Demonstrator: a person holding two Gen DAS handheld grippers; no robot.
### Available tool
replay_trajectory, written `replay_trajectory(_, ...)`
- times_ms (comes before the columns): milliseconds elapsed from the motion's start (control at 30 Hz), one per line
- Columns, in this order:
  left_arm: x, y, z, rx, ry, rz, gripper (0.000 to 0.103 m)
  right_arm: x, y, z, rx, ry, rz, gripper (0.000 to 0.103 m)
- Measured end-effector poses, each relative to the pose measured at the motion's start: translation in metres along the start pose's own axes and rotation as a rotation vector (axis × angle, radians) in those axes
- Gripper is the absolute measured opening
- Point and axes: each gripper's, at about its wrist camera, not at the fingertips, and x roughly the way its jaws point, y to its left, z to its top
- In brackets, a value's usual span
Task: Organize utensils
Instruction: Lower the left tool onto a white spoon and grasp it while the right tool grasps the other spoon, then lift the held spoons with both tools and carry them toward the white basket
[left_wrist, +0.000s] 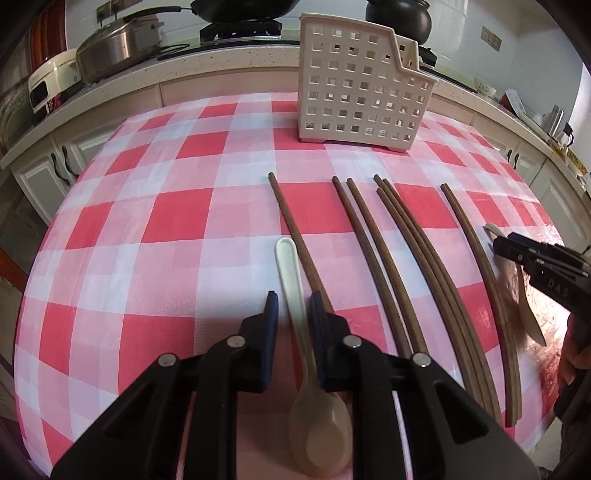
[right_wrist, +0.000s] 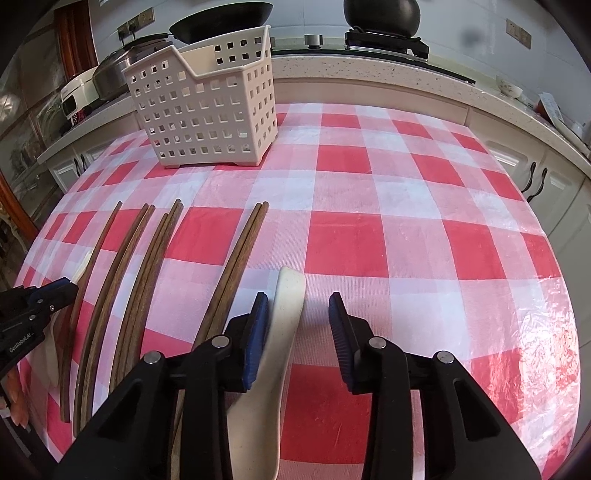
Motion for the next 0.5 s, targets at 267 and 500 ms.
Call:
replay_trajectory(267, 0.0001, 0.0049, 0.0004, -0.013, 0.005, -0.037, 0.01, -0.0011, 0.0059, -0.0024, -0.031, 0.002, -0.003, 0.017)
replay_trajectory(500, -0.0008, 0.0057, -0.0009, -0.02, 0.003, -0.039, 0.01, -0.0077, 0.0054, -0.0022, -0.035, -0.028, 0.004, 0.011)
